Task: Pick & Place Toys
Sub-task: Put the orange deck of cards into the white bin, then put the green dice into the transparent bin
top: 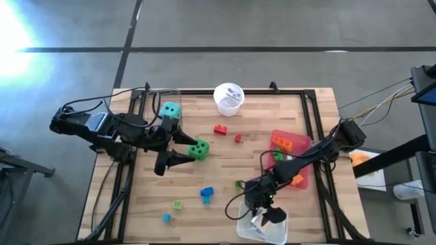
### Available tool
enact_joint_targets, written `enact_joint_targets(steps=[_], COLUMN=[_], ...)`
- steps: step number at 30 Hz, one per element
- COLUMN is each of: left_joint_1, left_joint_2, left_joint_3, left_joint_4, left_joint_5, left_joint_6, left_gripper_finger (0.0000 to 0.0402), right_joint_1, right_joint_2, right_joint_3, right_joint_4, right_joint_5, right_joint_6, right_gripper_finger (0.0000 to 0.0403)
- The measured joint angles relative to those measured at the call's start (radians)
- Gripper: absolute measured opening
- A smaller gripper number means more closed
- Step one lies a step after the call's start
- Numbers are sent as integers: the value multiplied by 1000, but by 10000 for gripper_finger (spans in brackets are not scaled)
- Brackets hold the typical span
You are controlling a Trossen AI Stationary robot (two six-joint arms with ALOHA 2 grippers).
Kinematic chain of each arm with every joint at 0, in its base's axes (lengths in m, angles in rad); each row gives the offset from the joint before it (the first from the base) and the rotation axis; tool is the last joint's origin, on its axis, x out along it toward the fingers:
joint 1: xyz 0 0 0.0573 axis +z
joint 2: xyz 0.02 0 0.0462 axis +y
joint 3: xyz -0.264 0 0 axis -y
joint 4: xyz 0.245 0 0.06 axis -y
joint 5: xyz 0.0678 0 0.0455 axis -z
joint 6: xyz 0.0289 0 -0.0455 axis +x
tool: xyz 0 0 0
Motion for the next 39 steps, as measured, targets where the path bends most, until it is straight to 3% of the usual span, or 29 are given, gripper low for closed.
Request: enact_joint_targets(steps=[20,25,30,39], left_joint_1=[0,0,1,12], left_joint_2=[0,0,0,9], left_joint_3=[0,0,0,1], left_joint_4=[-1,-27,-144,-317], left_joint_5=[0,-9,-88,-179], left_joint_6=[-7,-45,-119,-289], left_gripper_finger=[319,319,319,319], right_joint_1=[-1,-1,-1,-21], right_joint_2=[35,-11,-73,-171], right_joint_3=[12,33,67,116], right_joint_4=[3,-81,-180,-384], right_joint_5=[-1,0,5,201], right_joint_6=[32,86,114,101], right_gripper_finger=[258,258,258,258])
